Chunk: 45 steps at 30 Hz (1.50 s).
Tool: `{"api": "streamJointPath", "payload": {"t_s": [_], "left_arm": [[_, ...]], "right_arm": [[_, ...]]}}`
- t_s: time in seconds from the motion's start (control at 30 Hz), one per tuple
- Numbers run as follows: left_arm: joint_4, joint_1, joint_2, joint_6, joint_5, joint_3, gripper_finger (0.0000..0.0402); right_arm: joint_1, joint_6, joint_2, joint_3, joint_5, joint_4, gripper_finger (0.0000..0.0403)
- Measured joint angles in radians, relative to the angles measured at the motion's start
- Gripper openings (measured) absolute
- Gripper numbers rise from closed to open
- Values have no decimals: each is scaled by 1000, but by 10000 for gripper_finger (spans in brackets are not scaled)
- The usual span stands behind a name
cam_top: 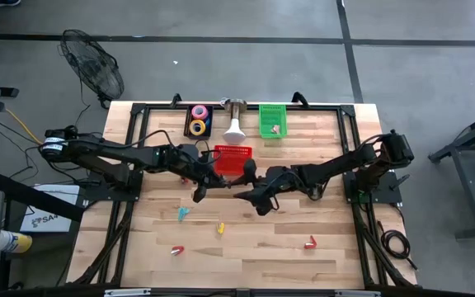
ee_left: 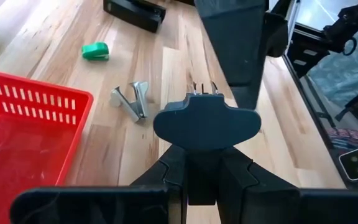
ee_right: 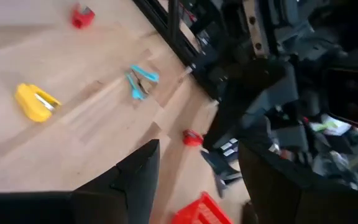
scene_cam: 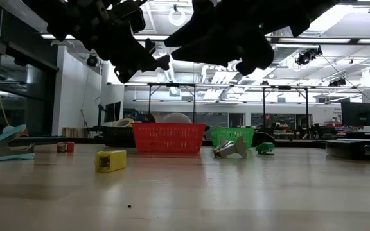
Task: Pick and place Stapler, Stapler remover, tape
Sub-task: Put the black staple remover into the green basket
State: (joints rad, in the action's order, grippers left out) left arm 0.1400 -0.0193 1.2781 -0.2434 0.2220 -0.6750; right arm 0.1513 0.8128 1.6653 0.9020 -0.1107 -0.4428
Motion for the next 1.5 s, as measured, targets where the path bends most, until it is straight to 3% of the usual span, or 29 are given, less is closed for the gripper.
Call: {"api": "streamJointPath", "payload": {"t_s": [0.2,0.87,1.13,1.33,1.5], "left_arm": [[1,0,0,0,12,0,41],[98,0,0,3,59,0,41],[115,0,0,3,40,0,41],[94,0,0,-10,-15,-1,41],[89,0,0,-27,-46,-1,41]], "right_arm": [[-2,32,0,0,-71,-25,208],[-1,34,0,0,-40,-46,208],[-1,25,0,0,-40,-82,208],[5,24,0,0,-145,-63,208],[18,24,0,0,-154,-54,208]]}}
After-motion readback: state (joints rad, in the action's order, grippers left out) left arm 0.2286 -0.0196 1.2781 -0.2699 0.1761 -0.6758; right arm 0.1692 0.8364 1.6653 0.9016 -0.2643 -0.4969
